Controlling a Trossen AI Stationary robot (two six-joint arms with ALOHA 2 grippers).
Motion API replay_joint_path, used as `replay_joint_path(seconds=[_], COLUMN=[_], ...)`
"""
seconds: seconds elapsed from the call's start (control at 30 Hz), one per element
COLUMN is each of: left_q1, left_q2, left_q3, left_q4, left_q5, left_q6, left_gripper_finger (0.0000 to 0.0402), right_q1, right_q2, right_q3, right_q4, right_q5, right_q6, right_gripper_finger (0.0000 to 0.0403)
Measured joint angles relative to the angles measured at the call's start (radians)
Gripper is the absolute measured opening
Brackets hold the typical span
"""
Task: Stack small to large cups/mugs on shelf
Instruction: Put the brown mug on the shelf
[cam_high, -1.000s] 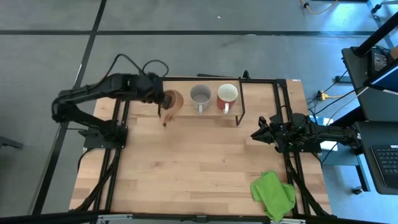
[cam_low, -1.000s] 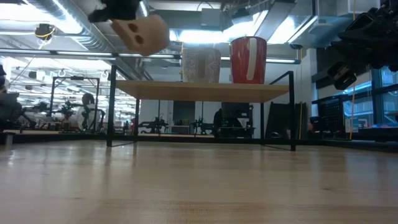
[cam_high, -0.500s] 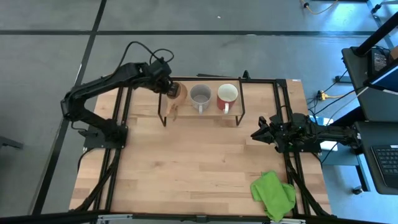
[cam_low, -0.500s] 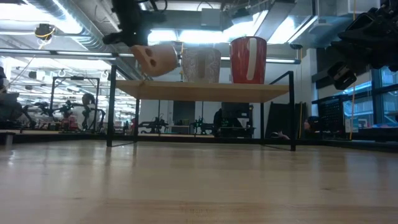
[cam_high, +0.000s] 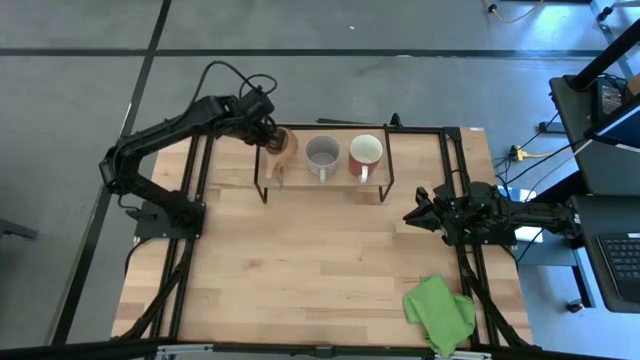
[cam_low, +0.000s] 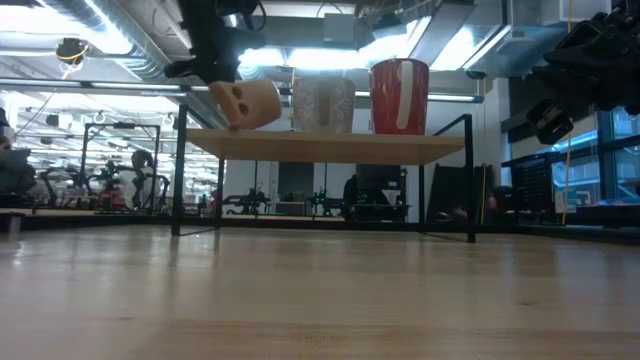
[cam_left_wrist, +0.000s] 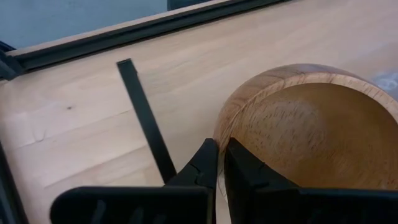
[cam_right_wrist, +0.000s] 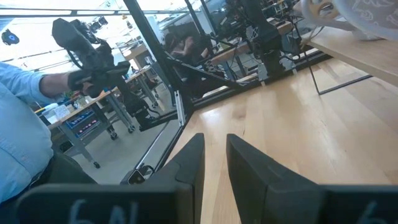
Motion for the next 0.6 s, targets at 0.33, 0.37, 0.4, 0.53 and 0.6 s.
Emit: replay_joint_path(seconds=[0.33,0.37,0.4,0.53,0.6], left_q1=[-0.041,-0.045,-0.050,-0.059,-0.059], left_q2=[0.000,0.000,0.000,0.000,0.000], left_q3=[0.000,0.000,0.000,0.000,0.000], left_q4=[-0.052,-0.052,-0.052,-0.051,-0.051], left_q5=[-0.008,-0.008,-0.010,-0.018,-0.020], left_q6=[-0.019,-0.021,-0.026,-0.029,-0.029], left_gripper_finger=[0.0008,0.0008,0.0009,0.0010,0.0010], right_q1=[0.000,0.000,0.000,0.000,0.000], right_q2=[0.000,0.000,0.000,0.000,0.000], right_q3=[0.000,0.000,0.000,0.000,0.000], right_q4=[0.000,0.000,0.000,0.000,0.000], right_q5=[0.000,0.000,0.000,0.000,0.000], right_q6=[0.001,0.000,-0.001,-0.001,0.000], right_gripper_finger=[0.0069,0.0069,0.0069,0.0069,0.0069])
